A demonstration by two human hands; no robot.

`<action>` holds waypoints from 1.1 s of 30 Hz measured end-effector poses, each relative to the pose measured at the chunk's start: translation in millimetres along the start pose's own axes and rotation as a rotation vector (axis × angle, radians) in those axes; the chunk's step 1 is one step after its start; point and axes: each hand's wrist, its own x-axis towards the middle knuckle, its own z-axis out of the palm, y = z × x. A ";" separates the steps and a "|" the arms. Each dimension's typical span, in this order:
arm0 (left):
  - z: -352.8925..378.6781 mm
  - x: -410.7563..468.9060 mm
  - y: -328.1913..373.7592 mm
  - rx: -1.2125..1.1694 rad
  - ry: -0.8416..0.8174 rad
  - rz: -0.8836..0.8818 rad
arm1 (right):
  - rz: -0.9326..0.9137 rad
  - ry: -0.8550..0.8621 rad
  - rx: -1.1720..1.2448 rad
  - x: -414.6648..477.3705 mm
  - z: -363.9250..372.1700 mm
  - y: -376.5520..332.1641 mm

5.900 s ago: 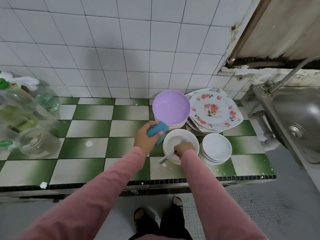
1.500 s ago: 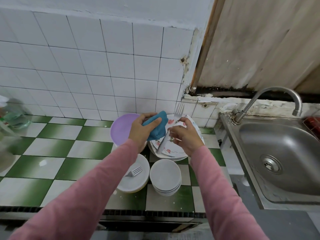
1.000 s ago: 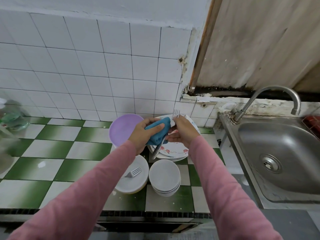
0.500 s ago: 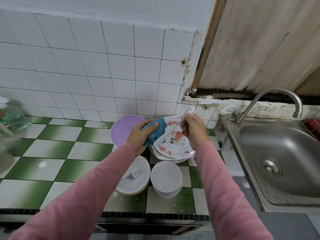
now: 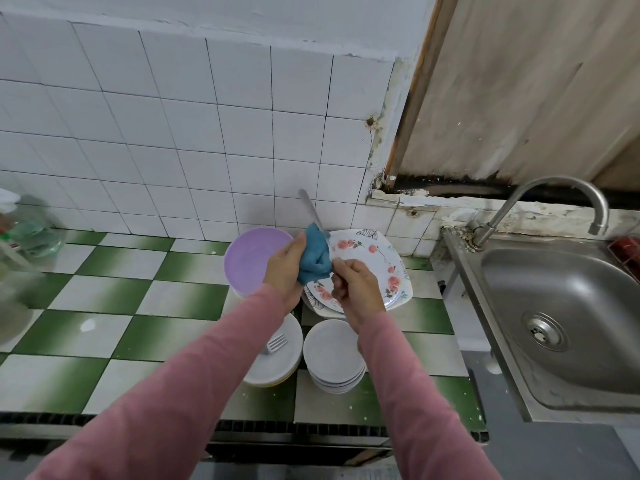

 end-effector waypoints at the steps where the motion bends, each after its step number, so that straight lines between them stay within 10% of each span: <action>1: 1.4 -2.1 -2.4 0.022 -0.026 0.011 | -0.009 -0.014 -0.001 1.2 0.2 -1.2; 33: -19.5 8.1 33.3 0.033 0.009 0.059 | -0.050 -0.228 -0.322 6.6 -49.0 -4.4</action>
